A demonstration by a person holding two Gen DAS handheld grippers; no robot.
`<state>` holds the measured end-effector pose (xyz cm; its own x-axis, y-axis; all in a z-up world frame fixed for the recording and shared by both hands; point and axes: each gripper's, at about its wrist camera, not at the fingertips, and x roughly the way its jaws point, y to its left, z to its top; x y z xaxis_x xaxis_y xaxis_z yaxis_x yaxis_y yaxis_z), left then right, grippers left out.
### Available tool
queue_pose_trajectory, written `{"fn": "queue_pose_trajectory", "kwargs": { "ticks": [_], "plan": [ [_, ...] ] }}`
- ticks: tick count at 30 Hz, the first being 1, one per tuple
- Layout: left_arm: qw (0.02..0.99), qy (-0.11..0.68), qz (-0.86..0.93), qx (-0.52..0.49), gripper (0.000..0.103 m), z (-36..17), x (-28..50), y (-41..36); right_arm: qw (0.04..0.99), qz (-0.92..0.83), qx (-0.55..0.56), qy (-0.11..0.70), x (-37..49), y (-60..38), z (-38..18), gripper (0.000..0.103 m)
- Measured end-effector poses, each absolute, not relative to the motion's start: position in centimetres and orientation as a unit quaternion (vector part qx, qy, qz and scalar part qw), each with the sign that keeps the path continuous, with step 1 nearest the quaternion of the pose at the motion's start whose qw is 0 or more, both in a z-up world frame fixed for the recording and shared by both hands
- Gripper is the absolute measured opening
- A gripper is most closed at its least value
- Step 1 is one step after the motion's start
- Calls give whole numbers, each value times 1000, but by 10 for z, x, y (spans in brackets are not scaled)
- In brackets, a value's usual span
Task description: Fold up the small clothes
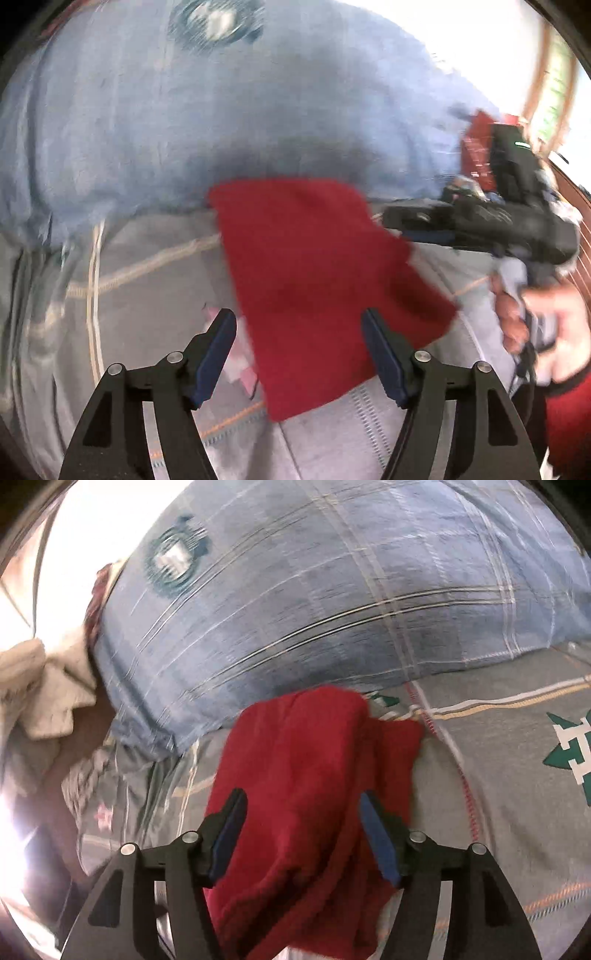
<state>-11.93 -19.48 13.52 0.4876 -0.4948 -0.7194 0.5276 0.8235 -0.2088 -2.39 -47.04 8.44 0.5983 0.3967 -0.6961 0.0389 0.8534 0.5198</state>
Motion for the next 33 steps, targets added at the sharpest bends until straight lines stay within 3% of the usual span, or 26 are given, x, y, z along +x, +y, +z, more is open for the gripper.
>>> {"fn": "queue_pose_trajectory", "kwargs": {
  "ticks": [2, 3, 4, 6, 10, 11, 18, 26, 31, 33],
  "plan": [
    [851, 431, -299, -4, 69, 122, -115, -192, 864, 105, 210, 447, -27, -453, 81, 56],
    [847, 442, -296, -3, 69, 116, -114, -193, 863, 90, 173, 467, -30, -442, 71, 32],
    [844, 452, -289, 3, 69, 107, -112, -195, 861, 67, 152, 482, -32, -437, 62, 22],
    [841, 462, -281, 13, 69, 95, -106, -199, 855, 53, 148, 494, -41, -439, 43, 20],
    [849, 454, -271, 20, 69, 93, -100, -209, 860, 51, 172, 477, -57, -448, 51, 20],
    [853, 449, -267, 20, 69, 97, -100, -212, 868, 45, 163, 468, -63, -447, 62, 28],
    [866, 439, -237, 20, 70, 102, -113, -212, 894, 73, 163, 411, -75, -435, 102, 37],
    [870, 433, -233, 33, 70, 93, -96, -229, 889, 5, 107, 446, -55, -428, 58, 42],
    [869, 433, -237, 41, 70, 87, -89, -239, 876, 35, 177, 446, -60, -450, 42, 42],
    [867, 434, -243, 32, 70, 88, -86, -239, 884, 39, 180, 430, -64, -454, 51, 47]
  ]
}}
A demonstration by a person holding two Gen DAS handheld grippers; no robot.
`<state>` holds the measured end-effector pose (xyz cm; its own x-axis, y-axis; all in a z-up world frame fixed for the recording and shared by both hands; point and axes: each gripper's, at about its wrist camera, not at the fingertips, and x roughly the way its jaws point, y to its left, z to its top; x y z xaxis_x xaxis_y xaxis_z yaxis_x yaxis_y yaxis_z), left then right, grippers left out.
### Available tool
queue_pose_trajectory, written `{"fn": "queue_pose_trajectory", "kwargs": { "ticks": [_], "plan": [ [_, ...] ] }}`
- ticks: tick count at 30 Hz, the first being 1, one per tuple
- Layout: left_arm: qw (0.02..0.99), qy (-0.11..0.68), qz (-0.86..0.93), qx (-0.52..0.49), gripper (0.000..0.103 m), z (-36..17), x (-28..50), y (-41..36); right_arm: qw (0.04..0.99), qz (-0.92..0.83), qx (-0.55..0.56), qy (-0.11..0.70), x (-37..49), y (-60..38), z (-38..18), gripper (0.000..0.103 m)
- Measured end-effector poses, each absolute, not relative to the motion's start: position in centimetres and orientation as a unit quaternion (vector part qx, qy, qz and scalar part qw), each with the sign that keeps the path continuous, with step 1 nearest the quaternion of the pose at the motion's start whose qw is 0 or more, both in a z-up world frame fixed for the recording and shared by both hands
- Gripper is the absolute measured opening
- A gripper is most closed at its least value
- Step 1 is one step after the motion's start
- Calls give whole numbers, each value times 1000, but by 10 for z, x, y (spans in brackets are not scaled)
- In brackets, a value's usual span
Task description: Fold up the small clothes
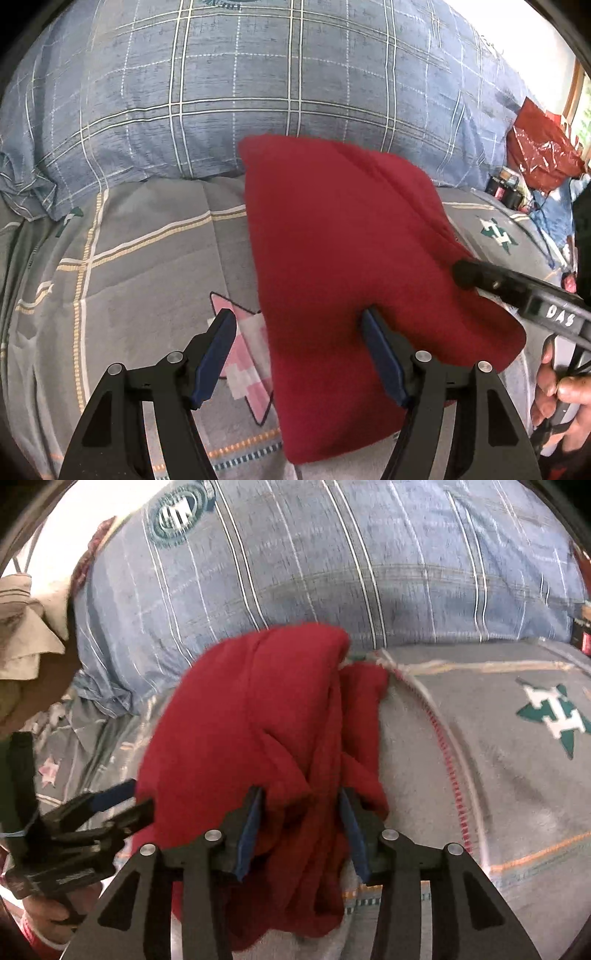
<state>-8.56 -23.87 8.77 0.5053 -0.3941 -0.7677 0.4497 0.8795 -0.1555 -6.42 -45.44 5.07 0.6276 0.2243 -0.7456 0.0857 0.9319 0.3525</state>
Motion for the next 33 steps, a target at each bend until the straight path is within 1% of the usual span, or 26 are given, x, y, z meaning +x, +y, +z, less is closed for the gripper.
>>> {"fn": "queue_pose_trajectory", "kwargs": {
  "ticks": [1, 2, 3, 5, 8, 10, 13, 16, 19, 20, 21, 22, 24, 25, 26, 30, 33],
  "plan": [
    [867, 432, -247, 26, 70, 89, -84, -238, 888, 36, 186, 419, -67, -457, 55, 48],
    [867, 430, -253, 16, 70, 91, -81, -237, 892, 32, 197, 406, -69, -462, 58, 54],
    [866, 429, -257, 6, 71, 91, -77, -236, 893, 30, 205, 400, -71, -465, 59, 66],
    [861, 435, -264, -14, 74, 90, -67, -235, 890, 26, 235, 391, -68, -475, 55, 78],
    [849, 449, -276, -42, 78, 82, -51, -235, 875, 34, 262, 405, -54, -479, 42, 78],
    [844, 455, -281, -50, 83, 77, -43, -237, 870, 47, 274, 408, -44, -477, 36, 78],
    [836, 462, -289, -64, 85, 66, -32, -241, 876, 51, 265, 399, -36, -475, 31, 80],
    [825, 475, -295, -82, 85, 55, -21, -246, 877, 60, 275, 390, -33, -479, 27, 81],
    [828, 470, -292, -92, 81, 49, -14, -249, 882, 73, 255, 389, -31, -471, 27, 76],
    [830, 467, -290, -90, 79, 50, -14, -249, 884, 75, 249, 389, -32, -469, 28, 72],
    [832, 465, -289, -88, 74, 51, -16, -249, 886, 78, 243, 387, -32, -466, 30, 68],
    [835, 462, -287, -86, 67, 53, -16, -248, 887, 80, 238, 387, -32, -465, 32, 67],
    [836, 459, -289, -84, 61, 58, -22, -246, 890, 80, 237, 382, -35, -464, 36, 55],
    [835, 459, -291, -83, 57, 62, -23, -244, 889, 83, 242, 379, -35, -464, 38, 53],
    [835, 459, -293, -81, 56, 65, -29, -241, 889, 94, 248, 374, -37, -461, 43, 49],
    [839, 450, -297, -79, 53, 82, -41, -218, 893, 111, 229, 372, -47, -439, 57, 46],
    [834, 455, -299, -89, 52, 93, -53, -194, 882, 124, 241, 384, -59, -424, 61, 44]
  ]
}}
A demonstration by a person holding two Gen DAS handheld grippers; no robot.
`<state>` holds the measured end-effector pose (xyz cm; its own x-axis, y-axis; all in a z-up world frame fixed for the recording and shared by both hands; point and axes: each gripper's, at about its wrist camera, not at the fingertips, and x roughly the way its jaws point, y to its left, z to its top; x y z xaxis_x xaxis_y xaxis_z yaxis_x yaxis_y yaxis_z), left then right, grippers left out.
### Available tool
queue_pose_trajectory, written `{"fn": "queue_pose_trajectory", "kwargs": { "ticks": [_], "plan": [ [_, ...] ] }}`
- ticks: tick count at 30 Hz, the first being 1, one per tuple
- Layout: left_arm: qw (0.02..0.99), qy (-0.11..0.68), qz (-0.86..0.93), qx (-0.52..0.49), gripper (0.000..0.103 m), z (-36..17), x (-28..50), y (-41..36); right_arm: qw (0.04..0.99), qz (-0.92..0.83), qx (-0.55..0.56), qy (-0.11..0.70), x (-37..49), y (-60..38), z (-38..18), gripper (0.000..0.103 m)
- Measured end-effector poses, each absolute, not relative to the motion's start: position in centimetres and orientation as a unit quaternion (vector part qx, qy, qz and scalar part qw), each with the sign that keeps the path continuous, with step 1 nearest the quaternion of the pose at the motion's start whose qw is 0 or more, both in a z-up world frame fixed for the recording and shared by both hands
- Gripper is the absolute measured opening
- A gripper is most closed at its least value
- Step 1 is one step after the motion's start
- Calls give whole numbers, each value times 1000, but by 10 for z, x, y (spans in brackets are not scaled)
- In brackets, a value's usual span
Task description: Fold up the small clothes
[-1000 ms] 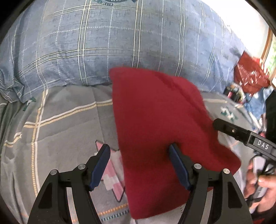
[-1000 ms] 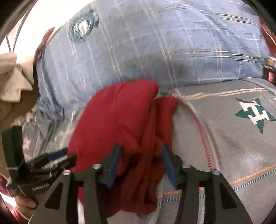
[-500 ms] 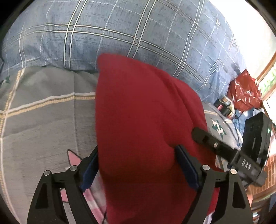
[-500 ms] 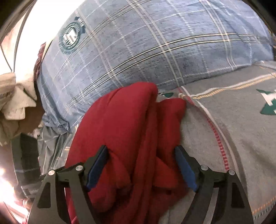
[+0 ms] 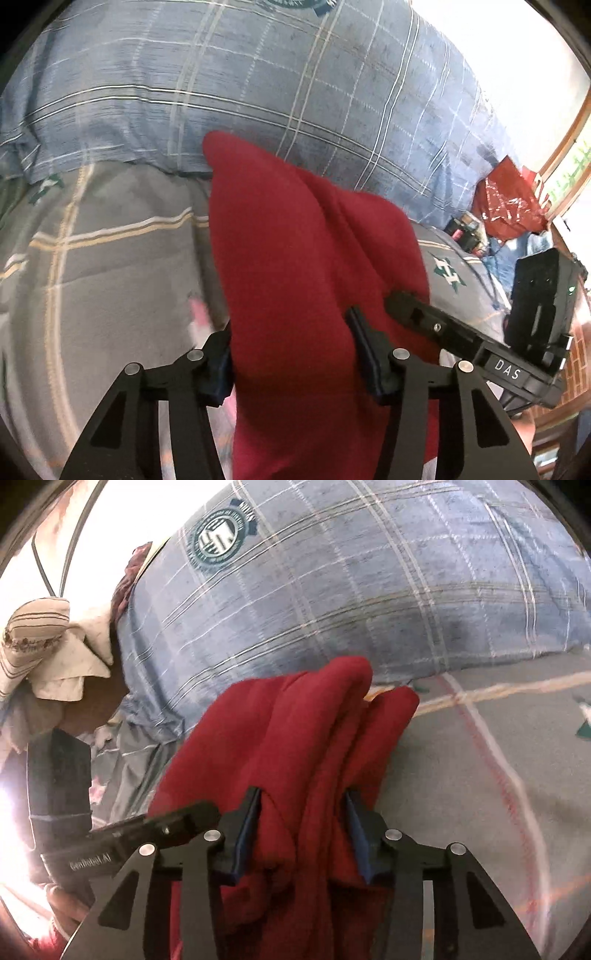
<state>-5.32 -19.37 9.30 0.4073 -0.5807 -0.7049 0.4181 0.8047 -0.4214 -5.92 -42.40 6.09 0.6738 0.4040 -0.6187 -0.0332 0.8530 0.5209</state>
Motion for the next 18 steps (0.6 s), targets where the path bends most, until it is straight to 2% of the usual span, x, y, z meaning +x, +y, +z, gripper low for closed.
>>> {"fn": "queue_pose_trajectory", "kwargs": {
  "ticks": [5, 8, 11, 18],
  "plan": [
    [835, 457, -295, -82, 52, 107, -86, -148, 872, 157, 244, 395, -87, -391, 79, 43],
    [837, 470, -273, -63, 53, 93, -99, -132, 862, 168, 247, 410, -96, -372, 66, 44],
    [835, 484, -255, -63, 59, 74, -101, -124, 864, 138, 223, 431, -97, -363, 50, 56],
    [874, 435, -214, -32, 65, 104, -113, -127, 888, 132, 196, 396, -108, -367, 96, 57]
  ]
}}
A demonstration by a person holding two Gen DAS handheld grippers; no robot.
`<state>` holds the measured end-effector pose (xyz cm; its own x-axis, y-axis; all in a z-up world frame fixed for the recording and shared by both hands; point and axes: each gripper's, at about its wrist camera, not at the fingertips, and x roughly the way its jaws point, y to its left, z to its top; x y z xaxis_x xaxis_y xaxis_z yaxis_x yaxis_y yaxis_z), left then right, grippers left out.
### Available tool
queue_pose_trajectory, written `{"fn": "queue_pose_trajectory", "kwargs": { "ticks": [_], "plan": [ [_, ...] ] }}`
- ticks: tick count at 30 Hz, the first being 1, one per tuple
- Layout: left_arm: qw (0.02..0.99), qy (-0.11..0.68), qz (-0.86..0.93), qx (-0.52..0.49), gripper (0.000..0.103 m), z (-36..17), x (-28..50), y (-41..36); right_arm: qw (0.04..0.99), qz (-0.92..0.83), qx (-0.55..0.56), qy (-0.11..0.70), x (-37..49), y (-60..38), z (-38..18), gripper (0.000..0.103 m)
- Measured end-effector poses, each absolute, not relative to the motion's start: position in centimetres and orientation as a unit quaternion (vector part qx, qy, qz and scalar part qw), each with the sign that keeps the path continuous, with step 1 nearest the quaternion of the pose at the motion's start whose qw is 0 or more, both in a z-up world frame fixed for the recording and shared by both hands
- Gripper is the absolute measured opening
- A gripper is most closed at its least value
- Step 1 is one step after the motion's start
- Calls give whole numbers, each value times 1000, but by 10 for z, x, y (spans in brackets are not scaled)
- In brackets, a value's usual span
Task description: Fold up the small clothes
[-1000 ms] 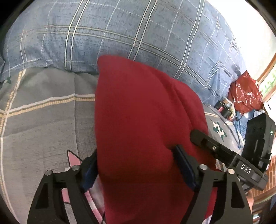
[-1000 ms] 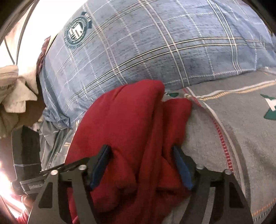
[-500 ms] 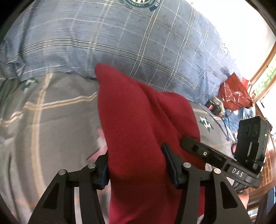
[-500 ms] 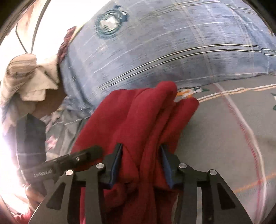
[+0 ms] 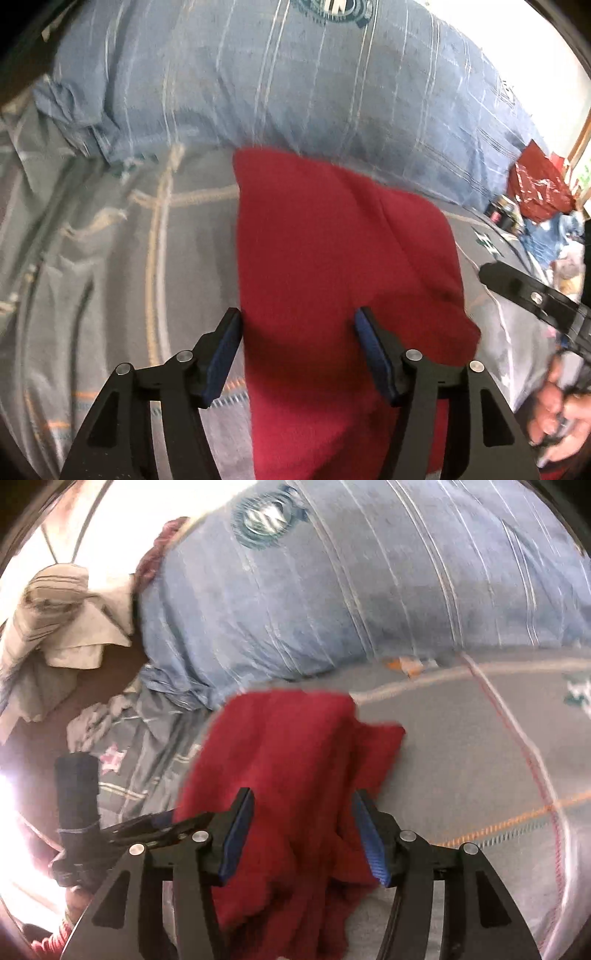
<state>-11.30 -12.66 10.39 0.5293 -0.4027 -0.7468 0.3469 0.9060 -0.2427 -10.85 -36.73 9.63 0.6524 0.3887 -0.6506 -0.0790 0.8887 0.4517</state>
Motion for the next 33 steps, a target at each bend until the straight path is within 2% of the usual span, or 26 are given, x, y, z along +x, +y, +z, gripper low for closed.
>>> {"fn": "queue_pose_trajectory", "kwargs": {
  "ticks": [4, 8, 10, 14, 17, 21, 27, 31, 33],
  "plan": [
    [877, 439, -193, -21, 68, 102, -120, -138, 896, 142, 128, 400, -91, -337, 102, 54],
    [887, 425, -181, -5, 77, 97, -120, -150, 890, 97, 79, 437, -52, -325, 71, 40],
    [888, 421, -181, -4, 81, 94, -118, -153, 888, 88, 85, 443, -37, -333, 57, 40],
    [887, 425, -183, -9, 82, 89, -112, -155, 886, 91, 97, 444, -30, -341, 55, 40],
    [890, 420, -178, -4, 82, 90, -112, -153, 885, 93, 88, 447, -43, -337, 68, 45],
    [893, 415, -173, -2, 82, 89, -113, -152, 887, 120, 88, 438, -87, -328, 90, 46],
    [903, 397, -165, 5, 80, 93, -131, -150, 879, 90, 59, 465, -113, -317, 57, 46],
    [911, 383, -154, 11, 80, 101, -149, -142, 888, 88, 48, 449, -122, -310, 76, 47],
    [914, 376, -149, 11, 80, 108, -156, -138, 889, 90, 63, 444, -126, -311, 86, 60]
  ]
}}
